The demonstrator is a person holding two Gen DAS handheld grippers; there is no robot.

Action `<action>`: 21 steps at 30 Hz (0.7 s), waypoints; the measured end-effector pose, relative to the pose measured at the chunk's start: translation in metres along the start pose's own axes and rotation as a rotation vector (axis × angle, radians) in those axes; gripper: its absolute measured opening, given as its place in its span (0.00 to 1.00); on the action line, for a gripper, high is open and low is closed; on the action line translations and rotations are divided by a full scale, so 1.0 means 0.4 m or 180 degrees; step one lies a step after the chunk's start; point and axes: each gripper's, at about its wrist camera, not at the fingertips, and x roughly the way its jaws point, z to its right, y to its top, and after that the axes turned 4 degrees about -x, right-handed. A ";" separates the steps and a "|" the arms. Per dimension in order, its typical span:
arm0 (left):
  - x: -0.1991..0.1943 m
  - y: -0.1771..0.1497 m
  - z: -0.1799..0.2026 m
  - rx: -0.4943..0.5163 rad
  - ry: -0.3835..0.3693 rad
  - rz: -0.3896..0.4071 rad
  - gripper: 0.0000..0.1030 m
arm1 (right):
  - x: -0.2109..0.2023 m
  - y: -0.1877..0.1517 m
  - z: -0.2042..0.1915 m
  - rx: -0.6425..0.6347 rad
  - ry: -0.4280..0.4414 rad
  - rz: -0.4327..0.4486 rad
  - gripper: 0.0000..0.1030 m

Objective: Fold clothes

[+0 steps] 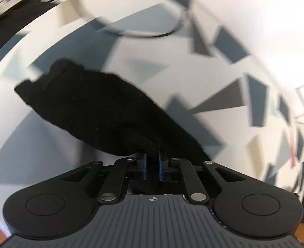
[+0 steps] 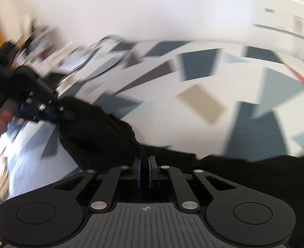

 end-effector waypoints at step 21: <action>-0.079 -0.044 -0.060 0.0097 0.0337 -0.0169 0.51 | 0.050 -0.104 -0.242 -0.1698 0.0892 -0.0456 0.06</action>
